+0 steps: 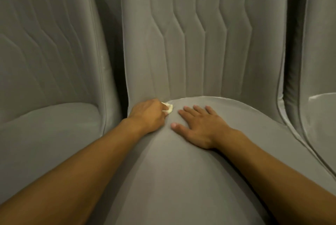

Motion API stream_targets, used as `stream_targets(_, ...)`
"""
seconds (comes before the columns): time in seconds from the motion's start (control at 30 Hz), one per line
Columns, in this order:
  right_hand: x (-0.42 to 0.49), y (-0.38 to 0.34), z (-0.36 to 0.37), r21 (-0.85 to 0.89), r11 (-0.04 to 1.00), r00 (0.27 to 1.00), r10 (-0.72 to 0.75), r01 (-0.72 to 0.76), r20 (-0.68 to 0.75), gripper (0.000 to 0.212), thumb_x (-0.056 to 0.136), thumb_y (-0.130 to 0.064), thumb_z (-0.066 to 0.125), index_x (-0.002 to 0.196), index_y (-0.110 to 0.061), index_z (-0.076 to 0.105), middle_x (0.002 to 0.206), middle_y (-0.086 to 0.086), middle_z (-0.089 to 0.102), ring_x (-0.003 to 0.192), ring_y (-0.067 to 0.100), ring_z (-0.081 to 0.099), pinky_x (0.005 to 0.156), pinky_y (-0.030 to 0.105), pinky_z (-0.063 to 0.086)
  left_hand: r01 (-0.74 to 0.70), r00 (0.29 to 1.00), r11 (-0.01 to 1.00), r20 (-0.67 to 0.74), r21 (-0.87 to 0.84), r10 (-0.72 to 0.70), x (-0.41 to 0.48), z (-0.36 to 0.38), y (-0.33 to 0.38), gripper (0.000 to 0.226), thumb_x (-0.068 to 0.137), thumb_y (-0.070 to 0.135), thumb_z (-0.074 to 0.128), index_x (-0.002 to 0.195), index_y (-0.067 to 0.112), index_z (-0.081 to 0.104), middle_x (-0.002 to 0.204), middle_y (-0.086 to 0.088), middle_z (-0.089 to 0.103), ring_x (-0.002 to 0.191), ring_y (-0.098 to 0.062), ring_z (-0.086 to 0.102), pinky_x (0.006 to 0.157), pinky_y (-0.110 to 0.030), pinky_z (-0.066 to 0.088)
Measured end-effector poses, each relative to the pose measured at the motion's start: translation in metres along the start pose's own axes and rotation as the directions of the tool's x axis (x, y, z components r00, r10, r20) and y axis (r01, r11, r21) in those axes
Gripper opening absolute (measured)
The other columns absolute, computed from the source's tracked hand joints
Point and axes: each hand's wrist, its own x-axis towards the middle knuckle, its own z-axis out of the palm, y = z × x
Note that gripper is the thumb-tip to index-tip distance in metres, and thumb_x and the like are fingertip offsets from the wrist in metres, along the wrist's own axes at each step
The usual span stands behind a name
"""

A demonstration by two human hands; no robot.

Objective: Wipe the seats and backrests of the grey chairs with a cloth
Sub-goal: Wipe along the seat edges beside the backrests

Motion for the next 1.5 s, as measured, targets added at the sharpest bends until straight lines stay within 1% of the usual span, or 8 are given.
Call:
stream_targets(0.2, 0.002, 0.000, 0.000, -0.030, 1.000, 1.000, -0.009, 0.009, 0.003, 0.085, 0.087, -0.081, 0.004, 0.158, -0.034, 0.003, 0.166, -0.008, 0.001, 0.153, 0.017, -0.001, 0.123, 0.047, -0.004, 0.138, 0.990, 0.971, -0.019, 0.196, -0.137, 0.016, -0.006, 0.023, 0.036, 0.106, 0.038, 0.044, 0.122, 0.013, 0.065, 0.126, -0.017, 0.065, 0.113, -0.037, 0.062, 0.087, -0.038, 0.047)
stream_targets(0.3, 0.003, -0.001, 0.002, -0.024, 1.000, 1.000, 0.000, 0.000, -0.028, 0.086, 0.087, -0.081, 0.004, 0.158, -0.033, 0.004, 0.166, -0.008, 0.003, 0.153, 0.017, -0.001, 0.123, 0.047, -0.003, 0.198, 0.979, 0.970, -0.078, 0.143, -0.188, 0.034, -0.008, 0.047, 0.029, 0.102, 0.023, 0.051, 0.124, 0.009, 0.063, 0.131, -0.019, 0.063, 0.121, -0.038, 0.059, 0.092, -0.040, 0.048)
stream_targets(0.5, 0.001, -0.003, 0.003, -0.010, 1.000, 0.998, -0.006, 0.005, -0.065, 0.083, 0.089, -0.079, 0.005, 0.158, -0.034, 0.009, 0.166, -0.010, 0.007, 0.153, 0.015, 0.002, 0.123, 0.046, -0.001, 0.062, 0.998, 0.991, -0.001, 0.119, -0.063, 0.029, -0.010, 0.041, 0.038, 0.105, 0.036, 0.043, 0.125, 0.013, 0.066, 0.131, -0.018, 0.063, 0.119, -0.040, 0.059, 0.089, -0.038, 0.046)
stream_targets(0.6, -0.001, -0.003, 0.002, 0.000, 1.000, 0.998, -0.002, 0.002, -0.060, 0.081, 0.089, -0.079, 0.006, 0.157, -0.036, 0.009, 0.166, -0.011, 0.005, 0.153, 0.014, 0.001, 0.123, 0.045, -0.002, 0.036, 0.997, 0.969, 0.064, 0.246, -0.053, -0.004, -0.021, 0.017, 0.041, 0.109, 0.039, 0.036, 0.129, 0.013, 0.061, 0.132, -0.017, 0.061, 0.116, -0.037, 0.059, 0.085, -0.036, 0.041)
stream_targets(0.77, -0.002, -0.001, 0.002, 0.013, 1.000, 0.998, 0.000, 0.000, -0.059, 0.081, 0.089, -0.079, 0.006, 0.158, -0.037, 0.007, 0.166, -0.012, 0.003, 0.153, 0.014, 0.000, 0.123, 0.046, -0.002, 0.061, 0.990, 0.957, 0.105, 0.282, -0.094, -0.046, -0.028, -0.004, 0.040, 0.110, 0.036, 0.034, 0.127, 0.014, 0.062, 0.125, -0.013, 0.063, 0.105, -0.030, 0.063, 0.089, -0.039, 0.051)
stream_targets(1.0, 0.001, 0.001, 0.005, -0.003, 1.000, 0.998, -0.001, 0.001, -0.056, 0.084, 0.087, -0.081, 0.006, 0.158, -0.036, 0.005, 0.166, -0.012, 0.002, 0.153, 0.014, -0.001, 0.123, 0.046, -0.002, 0.057, 0.998, 0.958, 0.002, 0.283, -0.061, -0.021, -0.016, -0.002, 0.031, 0.107, 0.030, 0.042, 0.112, 0.011, 0.067, 0.121, -0.018, 0.064, 0.107, -0.038, 0.061, 0.076, -0.034, 0.039)
stream_targets(1.23, 0.001, -0.002, 0.007, -0.003, 1.000, 0.997, 0.010, -0.010, -0.080, 0.083, 0.088, -0.080, 0.006, 0.157, -0.035, 0.008, 0.166, -0.011, 0.005, 0.153, 0.014, 0.001, 0.123, 0.046, -0.002, 0.000, 0.999, 0.946, -0.043, 0.326, 0.015, 0.020, -0.005, 0.020, 0.029, 0.104, 0.017, 0.042, 0.118, 0.009, 0.066, 0.124, -0.017, 0.065, 0.111, -0.037, 0.062, 0.089, -0.043, 0.049)
stream_targets(1.5, -0.004, -0.002, 0.005, 0.006, 1.000, 0.995, -0.002, 0.003, -0.096, 0.080, 0.090, -0.078, 0.007, 0.157, -0.036, 0.010, 0.166, -0.012, 0.007, 0.153, 0.014, 0.003, 0.123, 0.046, 0.000, 0.027, 0.991, 0.948, 0.114, 0.316, -0.066, -0.031, -0.025, 0.003, 0.030, 0.104, 0.027, 0.044, 0.120, 0.012, 0.064, 0.125, -0.016, 0.063, 0.109, -0.036, 0.062, 0.080, -0.036, 0.044)
